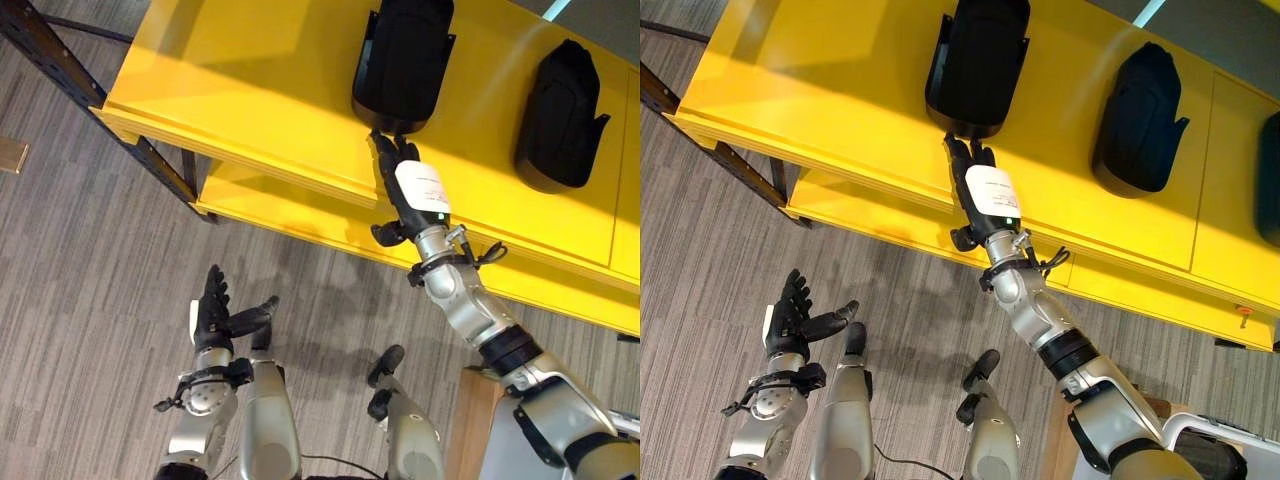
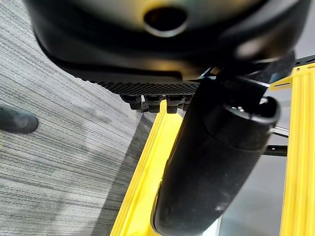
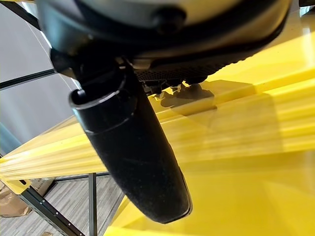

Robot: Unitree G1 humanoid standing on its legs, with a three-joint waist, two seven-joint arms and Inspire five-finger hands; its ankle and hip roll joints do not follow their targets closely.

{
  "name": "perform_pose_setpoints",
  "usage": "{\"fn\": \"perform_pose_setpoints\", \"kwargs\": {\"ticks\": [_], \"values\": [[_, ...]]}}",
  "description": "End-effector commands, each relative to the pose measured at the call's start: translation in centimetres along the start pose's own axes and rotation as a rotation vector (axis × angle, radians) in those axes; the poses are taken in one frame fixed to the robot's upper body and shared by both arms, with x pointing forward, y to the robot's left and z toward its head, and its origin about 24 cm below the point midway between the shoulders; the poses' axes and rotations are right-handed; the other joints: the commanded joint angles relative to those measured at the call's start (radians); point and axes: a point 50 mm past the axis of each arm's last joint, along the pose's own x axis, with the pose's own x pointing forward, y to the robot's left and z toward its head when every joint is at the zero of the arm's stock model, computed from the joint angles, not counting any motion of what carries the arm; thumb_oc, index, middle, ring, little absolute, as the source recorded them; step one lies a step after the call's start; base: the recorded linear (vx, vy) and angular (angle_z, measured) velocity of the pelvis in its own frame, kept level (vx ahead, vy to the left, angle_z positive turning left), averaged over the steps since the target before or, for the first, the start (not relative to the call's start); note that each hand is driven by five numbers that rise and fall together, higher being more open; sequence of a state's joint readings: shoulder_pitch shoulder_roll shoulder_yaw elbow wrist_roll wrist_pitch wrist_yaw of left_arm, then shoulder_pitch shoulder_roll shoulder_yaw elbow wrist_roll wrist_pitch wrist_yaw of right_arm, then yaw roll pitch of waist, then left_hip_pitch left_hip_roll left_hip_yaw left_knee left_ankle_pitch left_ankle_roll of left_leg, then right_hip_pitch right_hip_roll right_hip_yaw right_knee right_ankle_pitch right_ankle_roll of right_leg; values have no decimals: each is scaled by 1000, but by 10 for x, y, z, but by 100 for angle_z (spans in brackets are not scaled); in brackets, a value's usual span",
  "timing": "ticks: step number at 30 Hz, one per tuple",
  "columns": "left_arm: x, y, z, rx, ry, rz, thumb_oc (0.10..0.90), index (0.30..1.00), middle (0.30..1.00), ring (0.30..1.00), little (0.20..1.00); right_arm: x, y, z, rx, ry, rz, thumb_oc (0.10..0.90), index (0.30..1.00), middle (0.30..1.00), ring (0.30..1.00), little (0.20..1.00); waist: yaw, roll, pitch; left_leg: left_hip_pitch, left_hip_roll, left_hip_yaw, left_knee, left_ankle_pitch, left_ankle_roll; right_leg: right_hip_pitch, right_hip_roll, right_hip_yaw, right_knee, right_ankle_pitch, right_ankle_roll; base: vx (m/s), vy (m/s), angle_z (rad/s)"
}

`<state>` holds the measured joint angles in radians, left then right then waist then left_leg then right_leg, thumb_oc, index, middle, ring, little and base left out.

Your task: Move parts from the plastic box to the shelf.

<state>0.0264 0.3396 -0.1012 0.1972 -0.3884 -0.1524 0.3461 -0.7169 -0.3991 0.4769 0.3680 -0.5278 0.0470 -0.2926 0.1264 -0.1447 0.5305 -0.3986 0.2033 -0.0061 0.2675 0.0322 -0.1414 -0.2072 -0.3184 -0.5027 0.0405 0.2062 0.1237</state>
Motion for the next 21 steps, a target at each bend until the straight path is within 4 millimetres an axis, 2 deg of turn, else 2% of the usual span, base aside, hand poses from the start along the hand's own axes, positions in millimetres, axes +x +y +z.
{"fn": "perform_pose_setpoints", "kwargs": {"ticks": [1,2,4,6,10,16,21], "values": [[0,2,32,-11,-176,-18,900,1000,1000,1000,1000,10,-11,30,58,-142,-26,900,1000,1000,1000,1000,22,-23,-10,10,-21,34,-6,-68,57,37,-111,23,57,-1,98,0,0,0],[0,2,32,-11,-175,-18,900,1000,1000,1000,1000,10,-11,30,58,-141,-26,900,1000,1000,1000,1000,22,-22,-11,11,-22,34,-6,-68,57,37,-111,23,57,-1,98,0,0,0],[2,6,31,11,-173,3,900,1000,1000,1000,1000,-10,-4,17,68,-111,5,900,1000,1000,1000,1000,10,-28,-11,34,-10,37,-12,-72,51,50,-105,26,58,-7,101,0,0,0],[3,6,32,15,-177,7,900,1000,1000,1000,1000,-13,-3,15,66,-107,9,900,1000,1000,1000,1000,4,-33,-11,36,-15,38,-18,-64,52,50,-109,25,54,-3,101,0,0,0],[3,13,32,37,-178,27,900,1000,1000,1000,1000,-34,-1,-2,42,-75,39,900,1000,1000,1000,1000,-15,-37,-21,78,4,52,-28,-66,42,72,-95,39,49,-15,102,-9,-6,-7],[1,18,27,47,-157,35,900,1000,1000,1000,1000,-51,-4,-17,29,-31,32,900,1000,1000,1000,1000,-51,-42,-61,129,15,82,-54,-51,36,87,-84,60,34,-14,100,5,-4,-17],[-1,18,22,52,-139,21,900,1000,1000,1000,1000,-56,-5,-26,18,1,37,900,1000,1000,1000,1000,-71,-37,-86,174,26,107,-80,-44,31,98,-70,78,23,-18,99,14,-20,-21]]}}
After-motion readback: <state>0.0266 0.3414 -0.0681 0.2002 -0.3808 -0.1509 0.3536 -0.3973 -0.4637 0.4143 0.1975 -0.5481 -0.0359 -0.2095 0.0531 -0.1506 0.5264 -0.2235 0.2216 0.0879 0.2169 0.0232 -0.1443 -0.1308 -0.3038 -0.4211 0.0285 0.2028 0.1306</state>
